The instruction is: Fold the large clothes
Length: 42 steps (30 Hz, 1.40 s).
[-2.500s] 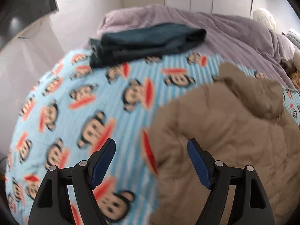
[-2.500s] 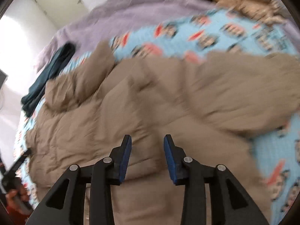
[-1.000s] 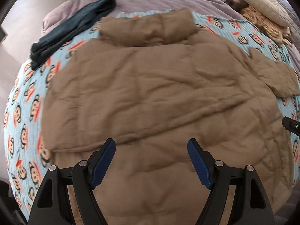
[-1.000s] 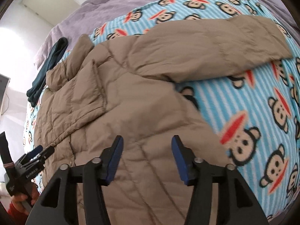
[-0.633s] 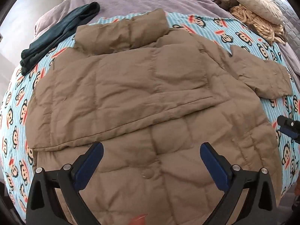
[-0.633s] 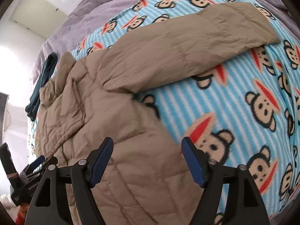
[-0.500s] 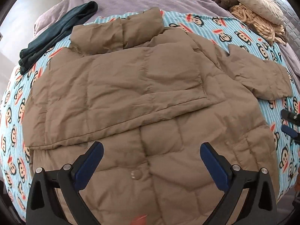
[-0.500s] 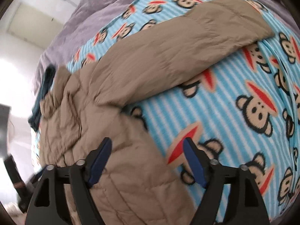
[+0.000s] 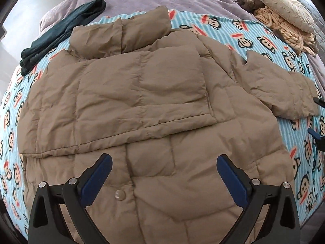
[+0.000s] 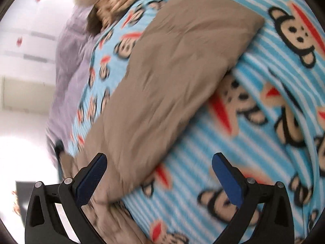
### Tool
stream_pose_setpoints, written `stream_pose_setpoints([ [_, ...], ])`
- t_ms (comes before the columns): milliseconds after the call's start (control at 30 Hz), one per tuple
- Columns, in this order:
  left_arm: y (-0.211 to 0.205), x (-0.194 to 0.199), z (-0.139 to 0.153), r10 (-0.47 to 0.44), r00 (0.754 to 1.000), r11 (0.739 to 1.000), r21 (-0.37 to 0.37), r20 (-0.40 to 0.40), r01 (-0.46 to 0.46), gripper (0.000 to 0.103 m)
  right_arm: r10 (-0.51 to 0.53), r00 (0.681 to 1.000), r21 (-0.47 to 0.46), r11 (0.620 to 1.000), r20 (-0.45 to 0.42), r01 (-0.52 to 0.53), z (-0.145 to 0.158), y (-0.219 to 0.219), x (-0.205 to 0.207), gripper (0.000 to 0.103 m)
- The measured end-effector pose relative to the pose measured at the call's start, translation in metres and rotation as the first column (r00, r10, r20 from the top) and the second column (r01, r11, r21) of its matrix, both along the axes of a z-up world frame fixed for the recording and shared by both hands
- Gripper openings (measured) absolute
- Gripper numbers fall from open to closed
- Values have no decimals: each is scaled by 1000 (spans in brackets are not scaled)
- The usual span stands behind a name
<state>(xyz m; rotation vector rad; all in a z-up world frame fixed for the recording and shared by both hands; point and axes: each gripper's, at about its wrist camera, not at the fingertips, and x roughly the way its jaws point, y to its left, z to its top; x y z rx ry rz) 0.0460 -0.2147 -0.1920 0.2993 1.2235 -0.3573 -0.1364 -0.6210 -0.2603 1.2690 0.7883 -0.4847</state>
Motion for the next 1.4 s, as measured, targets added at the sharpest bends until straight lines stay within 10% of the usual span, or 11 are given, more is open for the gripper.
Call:
stream_pose_setpoints([
  [300,-15,3,0,6,1000,1000,-7,11,-6,103,-167,971,169,976,170,138,-31,-50,16,101],
  [467,-15,7,6,12,1000,1000,-23,25,-11,103,-249,950,280,941,187,191,-40,-57,14,9],
  [867,35,37,29,98,991,995,-41,89,-95,103,165,948,-141,981,271,-131,89,1,63,8],
  [1133,101,57,42,214,969,976,-66,124,-208,103,588,797,-460,751,140,-474,162,155,152,8],
  [1400,154,70,28,287,951,958,-62,113,-281,103,791,610,-492,512,-49,-704,119,312,201,8],
])
